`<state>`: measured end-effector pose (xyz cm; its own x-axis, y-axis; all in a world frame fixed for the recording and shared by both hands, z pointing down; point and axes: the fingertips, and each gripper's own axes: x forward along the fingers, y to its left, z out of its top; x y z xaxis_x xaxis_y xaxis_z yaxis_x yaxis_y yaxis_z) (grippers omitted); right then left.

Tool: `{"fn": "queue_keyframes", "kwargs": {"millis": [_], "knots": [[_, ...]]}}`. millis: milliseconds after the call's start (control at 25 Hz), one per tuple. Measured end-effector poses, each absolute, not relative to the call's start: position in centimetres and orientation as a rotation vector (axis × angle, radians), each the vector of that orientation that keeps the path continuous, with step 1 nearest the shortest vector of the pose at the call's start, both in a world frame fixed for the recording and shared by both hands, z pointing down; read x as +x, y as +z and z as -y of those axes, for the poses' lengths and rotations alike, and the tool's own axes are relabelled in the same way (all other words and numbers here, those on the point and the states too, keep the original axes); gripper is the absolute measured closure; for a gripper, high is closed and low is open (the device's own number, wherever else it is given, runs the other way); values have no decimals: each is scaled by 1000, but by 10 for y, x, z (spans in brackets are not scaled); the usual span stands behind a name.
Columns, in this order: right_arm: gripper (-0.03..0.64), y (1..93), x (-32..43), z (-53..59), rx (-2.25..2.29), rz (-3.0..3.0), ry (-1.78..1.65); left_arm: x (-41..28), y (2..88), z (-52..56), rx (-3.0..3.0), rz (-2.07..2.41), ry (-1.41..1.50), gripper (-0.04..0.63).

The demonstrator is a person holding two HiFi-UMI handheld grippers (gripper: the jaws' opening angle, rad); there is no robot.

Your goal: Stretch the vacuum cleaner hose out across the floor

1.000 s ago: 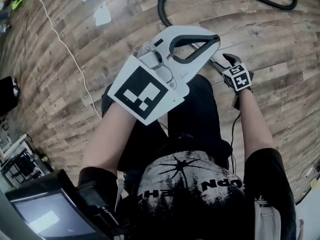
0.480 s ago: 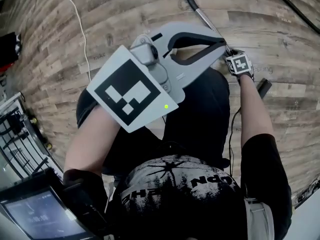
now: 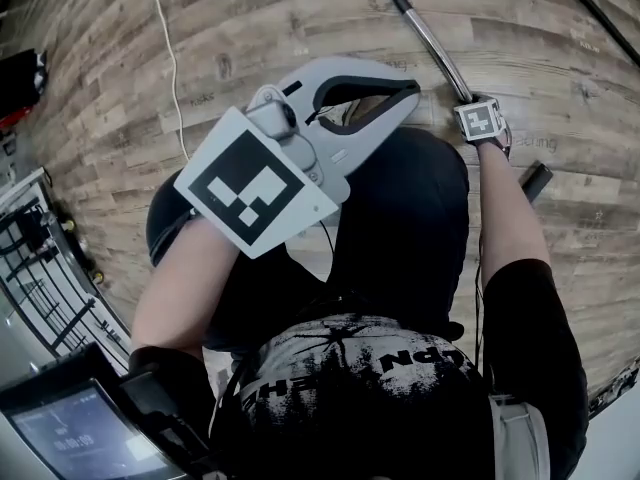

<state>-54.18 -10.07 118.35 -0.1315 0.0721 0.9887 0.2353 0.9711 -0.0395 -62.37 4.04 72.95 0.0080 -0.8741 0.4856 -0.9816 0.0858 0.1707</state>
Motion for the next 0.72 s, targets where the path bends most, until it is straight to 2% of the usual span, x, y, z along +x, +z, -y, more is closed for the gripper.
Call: {"fn": "queue_keyframes", "kwargs": {"millis": [280, 440, 720], "knots": [[439, 1176, -537, 113, -217, 1601, -227, -618, 729, -47, 1826, 1905, 312, 595], [440, 1177, -545, 95, -289, 1687, -161, -617, 729, -48, 1795, 1938, 275, 595], [440, 1149, -552, 77, -340, 1764, -94, -627, 786, -44, 1612, 1908, -18, 594]]}}
